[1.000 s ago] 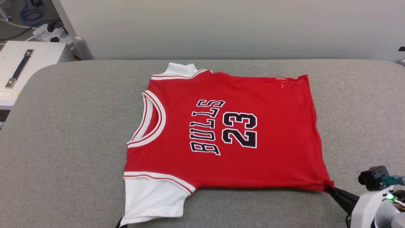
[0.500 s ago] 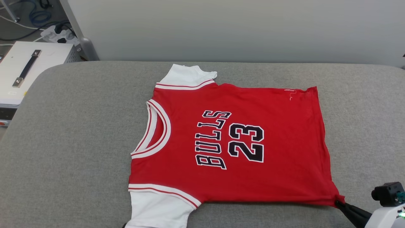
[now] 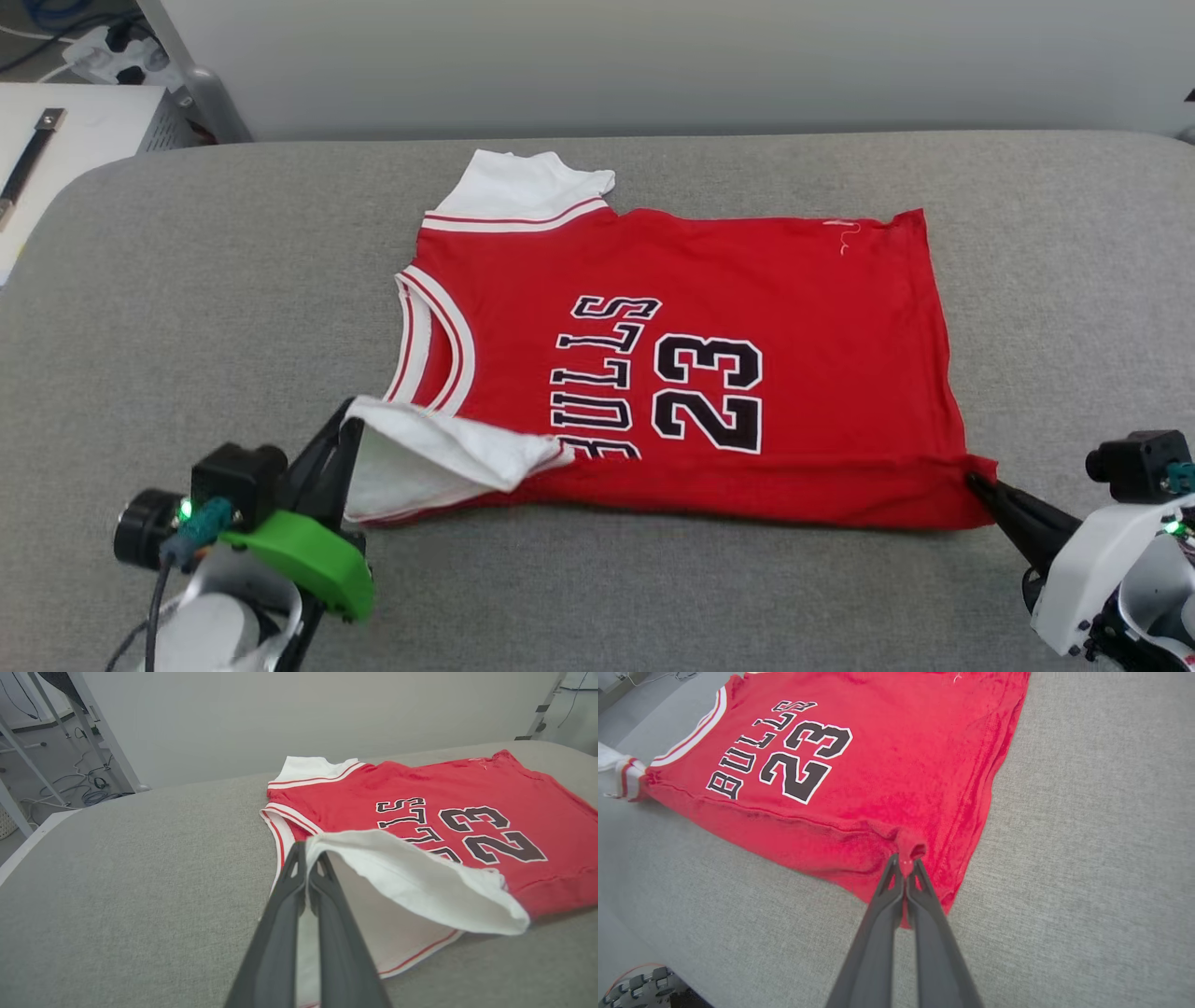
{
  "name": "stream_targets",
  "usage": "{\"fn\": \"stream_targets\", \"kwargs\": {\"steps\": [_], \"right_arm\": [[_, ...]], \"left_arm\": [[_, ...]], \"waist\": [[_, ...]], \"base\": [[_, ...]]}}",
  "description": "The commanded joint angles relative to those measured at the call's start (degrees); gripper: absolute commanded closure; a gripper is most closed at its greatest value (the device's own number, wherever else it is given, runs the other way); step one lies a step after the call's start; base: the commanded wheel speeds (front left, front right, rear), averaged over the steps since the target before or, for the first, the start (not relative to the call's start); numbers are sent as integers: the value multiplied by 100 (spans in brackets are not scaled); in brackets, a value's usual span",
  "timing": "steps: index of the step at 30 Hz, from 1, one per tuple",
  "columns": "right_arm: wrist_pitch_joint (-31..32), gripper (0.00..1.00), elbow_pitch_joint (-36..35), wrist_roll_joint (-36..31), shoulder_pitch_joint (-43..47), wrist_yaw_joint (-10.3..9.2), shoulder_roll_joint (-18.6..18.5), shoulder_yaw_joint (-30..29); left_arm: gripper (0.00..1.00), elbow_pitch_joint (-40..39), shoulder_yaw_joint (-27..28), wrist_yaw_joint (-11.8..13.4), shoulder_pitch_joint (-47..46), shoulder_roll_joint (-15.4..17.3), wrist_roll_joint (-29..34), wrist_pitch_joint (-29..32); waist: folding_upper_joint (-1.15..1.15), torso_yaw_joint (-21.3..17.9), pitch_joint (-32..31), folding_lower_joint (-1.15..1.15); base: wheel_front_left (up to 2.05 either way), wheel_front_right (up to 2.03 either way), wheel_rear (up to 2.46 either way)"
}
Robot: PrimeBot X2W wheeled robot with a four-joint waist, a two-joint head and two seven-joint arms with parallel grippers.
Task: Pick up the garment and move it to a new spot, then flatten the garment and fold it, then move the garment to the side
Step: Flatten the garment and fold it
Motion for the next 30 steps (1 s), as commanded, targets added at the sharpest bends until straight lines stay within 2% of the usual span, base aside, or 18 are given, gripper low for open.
{"fn": "stream_targets", "kwargs": {"steps": [1,7,13,21,30], "right_arm": [[61,100,-39,-54,-141,-4,85,-100],[233,100,21,-131,-516,-4,320,-293],[253,100,207,-158,-998,-4,460,-242],[160,100,730,-114,-1569,-4,543,-97],[-38,100,1203,-72,-1926,-4,635,378]], "left_arm": [[100,118,-10,-55,-344,72,57,39],[100,780,-196,-205,-1439,85,84,115],[100,1608,-402,-279,-2205,53,81,5],[100,2673,-652,-315,-2887,-4,55,-281],[100,3855,-889,-327,-3313,-191,-19,-519]], "waist": [[0,-122,201,0],[0,-260,592,0],[0,-382,958,0],[0,-399,1295,0],[0,-368,1440,0]], "base": [[0,0,0],[0,0,0],[0,0,0],[0,0,0],[0,0,0]]}}
